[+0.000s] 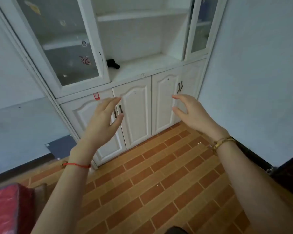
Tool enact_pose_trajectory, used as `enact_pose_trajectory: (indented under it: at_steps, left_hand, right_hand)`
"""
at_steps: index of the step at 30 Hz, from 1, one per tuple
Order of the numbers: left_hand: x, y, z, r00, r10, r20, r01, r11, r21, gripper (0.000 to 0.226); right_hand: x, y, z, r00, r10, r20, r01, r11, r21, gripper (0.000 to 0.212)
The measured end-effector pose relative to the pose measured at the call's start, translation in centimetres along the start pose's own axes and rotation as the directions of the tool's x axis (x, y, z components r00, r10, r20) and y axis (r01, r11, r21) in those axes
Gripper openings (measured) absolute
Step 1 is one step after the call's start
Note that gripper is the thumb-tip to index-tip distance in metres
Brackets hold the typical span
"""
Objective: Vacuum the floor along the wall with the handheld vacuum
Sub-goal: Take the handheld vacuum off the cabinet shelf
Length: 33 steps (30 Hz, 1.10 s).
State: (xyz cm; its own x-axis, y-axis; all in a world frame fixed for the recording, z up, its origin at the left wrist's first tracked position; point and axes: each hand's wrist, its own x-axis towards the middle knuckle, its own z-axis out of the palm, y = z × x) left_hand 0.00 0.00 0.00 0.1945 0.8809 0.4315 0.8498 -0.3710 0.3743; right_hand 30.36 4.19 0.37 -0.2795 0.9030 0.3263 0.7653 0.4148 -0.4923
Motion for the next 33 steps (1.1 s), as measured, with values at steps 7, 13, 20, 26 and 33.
enact_pose_trajectory:
  at_steps: [7,13,20,26,33]
  left_hand:
    - [3.4,-2.4,3.4,0.997,-0.062,0.048,0.062,0.998,-0.001,0.053]
    - [8.6,-4.1,7.1,0.993,-0.106,0.059,0.106,0.994,0.006,0.052]
    - [17.4,-5.4,10.5,0.984,-0.167,0.055,0.167,0.986,0.013,0.053]
    - [23.6,-7.3,12.7,0.971,-0.240,0.015,0.240,0.971,0.017,0.054]
    - [28.0,-11.1,14.5,0.942,-0.336,-0.005,0.336,0.941,0.032,0.053]
  right_hand:
    - [4.0,3.0,3.2,0.998,0.043,0.055,-0.044,0.999,0.009,0.047]
    - [9.8,7.4,5.1,0.993,0.023,0.120,-0.028,0.999,0.043,0.047]
    - [19.8,13.0,4.9,0.990,-0.003,0.139,-0.010,0.996,0.094,0.048]
    - [28.2,17.0,5.7,0.983,-0.074,0.170,0.053,0.991,0.122,0.048]
    - [36.2,18.6,9.1,0.962,-0.140,0.236,0.101,0.980,0.170,0.046]
